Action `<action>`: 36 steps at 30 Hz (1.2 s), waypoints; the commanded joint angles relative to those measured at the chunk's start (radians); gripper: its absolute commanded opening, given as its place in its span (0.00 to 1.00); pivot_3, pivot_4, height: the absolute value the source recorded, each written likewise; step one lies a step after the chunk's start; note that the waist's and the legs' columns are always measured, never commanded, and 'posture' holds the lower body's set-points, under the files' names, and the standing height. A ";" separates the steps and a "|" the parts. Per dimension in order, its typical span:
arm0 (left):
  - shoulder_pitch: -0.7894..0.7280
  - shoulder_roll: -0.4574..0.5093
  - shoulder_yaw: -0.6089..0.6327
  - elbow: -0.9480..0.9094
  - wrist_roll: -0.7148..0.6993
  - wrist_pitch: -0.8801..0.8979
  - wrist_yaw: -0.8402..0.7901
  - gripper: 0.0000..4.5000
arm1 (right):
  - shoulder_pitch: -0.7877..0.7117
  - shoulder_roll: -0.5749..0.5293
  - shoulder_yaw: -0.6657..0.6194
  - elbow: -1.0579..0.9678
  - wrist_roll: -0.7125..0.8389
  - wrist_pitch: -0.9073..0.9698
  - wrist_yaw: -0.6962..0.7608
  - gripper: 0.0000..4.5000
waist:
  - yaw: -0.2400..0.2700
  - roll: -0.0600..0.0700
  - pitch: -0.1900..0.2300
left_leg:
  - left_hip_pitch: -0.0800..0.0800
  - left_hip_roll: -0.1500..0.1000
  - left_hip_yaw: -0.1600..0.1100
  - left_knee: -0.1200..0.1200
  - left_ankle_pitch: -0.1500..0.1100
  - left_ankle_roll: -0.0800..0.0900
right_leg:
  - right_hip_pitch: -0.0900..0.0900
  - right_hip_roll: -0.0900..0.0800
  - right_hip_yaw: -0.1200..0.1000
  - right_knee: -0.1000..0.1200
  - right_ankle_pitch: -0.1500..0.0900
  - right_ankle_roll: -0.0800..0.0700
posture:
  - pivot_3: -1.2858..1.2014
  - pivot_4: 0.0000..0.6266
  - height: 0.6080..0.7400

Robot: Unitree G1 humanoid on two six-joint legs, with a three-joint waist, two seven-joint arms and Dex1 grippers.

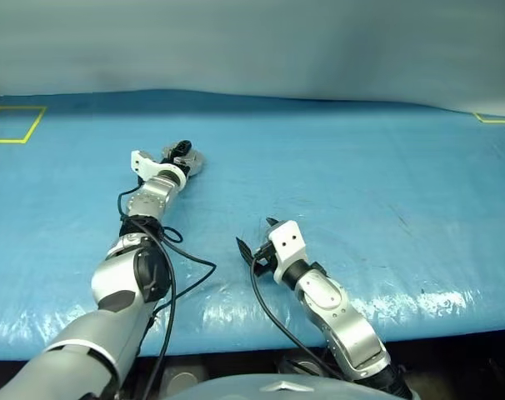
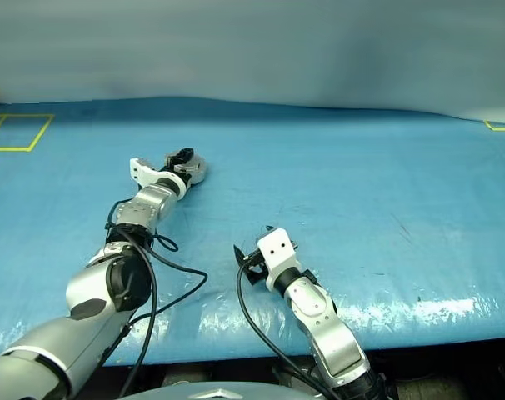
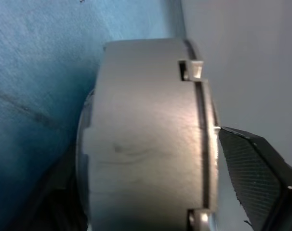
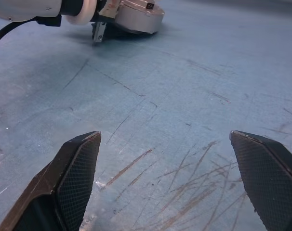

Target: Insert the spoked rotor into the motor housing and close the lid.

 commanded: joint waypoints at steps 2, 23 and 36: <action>0.205 -0.004 0.010 -0.195 0.012 0.170 0.151 1.00 | -0.014 0.029 -0.005 -0.016 -0.004 -0.025 0.018 1.00 | -0.009 0.002 -0.004 | 0.007 0.000 0.000 -0.001 0.000 0.000 | 0.006 0.000 0.000 0.000 -0.001 -0.001 | 0.52 0.24 1.00; 1.013 0.205 -0.555 -1.295 0.522 -0.050 -0.134 1.00 | 0.003 -0.012 -0.077 0.004 -0.040 -0.086 0.066 1.00 | 0.003 0.000 -0.019 | 0.011 0.001 0.004 -0.002 -0.006 -0.008 | 0.001 -0.001 0.003 -0.001 -0.007 -0.012 | 0.52 0.24 1.00; 1.088 0.220 -0.678 -1.270 0.732 -0.364 -0.313 1.00 | 0.213 -0.093 -0.147 -0.101 -0.043 -0.187 0.086 1.00 | 0.040 0.001 -0.017 | -0.007 0.002 0.005 -0.004 -0.004 -0.003 | -0.013 -0.001 0.002 -0.001 -0.009 -0.012 | 0.52 0.24 1.00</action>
